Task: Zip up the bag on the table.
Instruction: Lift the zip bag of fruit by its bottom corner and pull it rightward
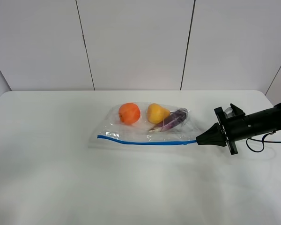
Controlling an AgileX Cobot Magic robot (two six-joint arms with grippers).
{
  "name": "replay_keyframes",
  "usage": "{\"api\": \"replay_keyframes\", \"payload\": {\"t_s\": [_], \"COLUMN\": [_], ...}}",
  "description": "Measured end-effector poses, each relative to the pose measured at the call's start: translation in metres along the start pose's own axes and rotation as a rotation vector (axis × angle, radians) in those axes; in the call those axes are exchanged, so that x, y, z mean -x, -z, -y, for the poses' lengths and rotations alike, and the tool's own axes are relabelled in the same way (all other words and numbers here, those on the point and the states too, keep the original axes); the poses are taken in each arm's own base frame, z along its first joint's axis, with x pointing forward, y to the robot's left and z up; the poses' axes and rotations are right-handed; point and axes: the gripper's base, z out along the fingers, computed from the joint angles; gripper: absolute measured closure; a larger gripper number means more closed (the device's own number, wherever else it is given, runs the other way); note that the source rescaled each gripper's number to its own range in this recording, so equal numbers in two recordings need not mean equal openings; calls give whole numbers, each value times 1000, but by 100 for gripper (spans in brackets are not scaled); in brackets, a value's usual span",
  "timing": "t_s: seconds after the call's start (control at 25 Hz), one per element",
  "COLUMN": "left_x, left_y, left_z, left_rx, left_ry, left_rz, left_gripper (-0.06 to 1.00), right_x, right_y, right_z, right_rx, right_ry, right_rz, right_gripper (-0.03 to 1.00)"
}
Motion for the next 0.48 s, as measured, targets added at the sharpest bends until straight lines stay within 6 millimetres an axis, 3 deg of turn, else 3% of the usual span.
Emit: {"api": "replay_keyframes", "payload": {"t_s": [0.48], "left_x": [0], "left_y": [0], "left_z": [0], "left_rx": [0], "left_ry": [0], "left_rz": [0], "left_gripper": [-4], "right_x": [-1], "right_y": [0], "right_z": [-2], "right_rx": [21], "right_ry": [-2], "right_rz": [-11], "right_gripper": [97]}}
